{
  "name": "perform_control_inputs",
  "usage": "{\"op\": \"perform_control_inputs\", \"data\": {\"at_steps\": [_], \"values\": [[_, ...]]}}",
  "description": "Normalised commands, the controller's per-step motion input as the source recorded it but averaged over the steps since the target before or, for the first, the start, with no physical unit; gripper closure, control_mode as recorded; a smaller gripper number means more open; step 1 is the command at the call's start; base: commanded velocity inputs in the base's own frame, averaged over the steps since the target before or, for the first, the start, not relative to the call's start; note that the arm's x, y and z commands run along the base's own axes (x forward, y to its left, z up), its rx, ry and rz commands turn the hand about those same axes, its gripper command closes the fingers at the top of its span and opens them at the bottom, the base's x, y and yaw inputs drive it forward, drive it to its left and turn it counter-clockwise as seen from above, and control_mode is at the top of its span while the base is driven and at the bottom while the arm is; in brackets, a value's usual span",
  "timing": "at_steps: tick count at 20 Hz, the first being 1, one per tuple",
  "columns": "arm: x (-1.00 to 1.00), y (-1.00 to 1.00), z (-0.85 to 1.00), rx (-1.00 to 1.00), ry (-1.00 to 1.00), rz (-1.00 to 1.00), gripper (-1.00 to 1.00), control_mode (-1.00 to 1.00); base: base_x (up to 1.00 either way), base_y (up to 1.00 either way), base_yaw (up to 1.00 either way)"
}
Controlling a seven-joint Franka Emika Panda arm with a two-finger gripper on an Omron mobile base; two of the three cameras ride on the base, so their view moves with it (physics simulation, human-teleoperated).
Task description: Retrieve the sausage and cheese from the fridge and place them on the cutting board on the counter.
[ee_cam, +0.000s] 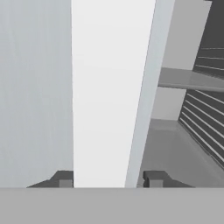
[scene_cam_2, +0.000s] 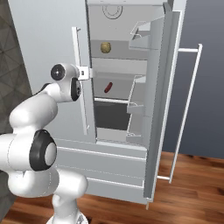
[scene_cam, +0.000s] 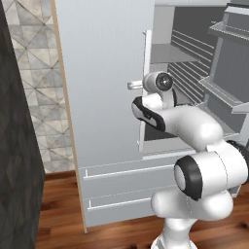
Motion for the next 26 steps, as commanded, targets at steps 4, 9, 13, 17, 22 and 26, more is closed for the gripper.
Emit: {"op": "perform_control_inputs", "data": {"at_steps": [4,9,13,17,22,26], "values": [[-0.55,0.25,0.0,0.0,0.01,-0.06,1.0,-1.0,0.0,0.0,0.0],[-0.92,0.62,0.0,0.0,0.02,-0.22,1.0,-1.0,0.0,0.0,0.0],[-1.0,0.68,0.0,0.0,0.0,-0.26,1.0,-1.0,0.0,0.0,0.0],[-1.0,0.66,0.0,0.0,0.08,-0.32,1.0,-1.0,0.0,0.0,0.0],[-0.95,0.57,0.0,0.0,0.04,-0.3,1.0,-1.0,0.0,0.0,0.0],[-0.32,0.31,-0.03,0.0,0.0,-0.24,1.0,-1.0,0.0,0.0,0.0]]}}
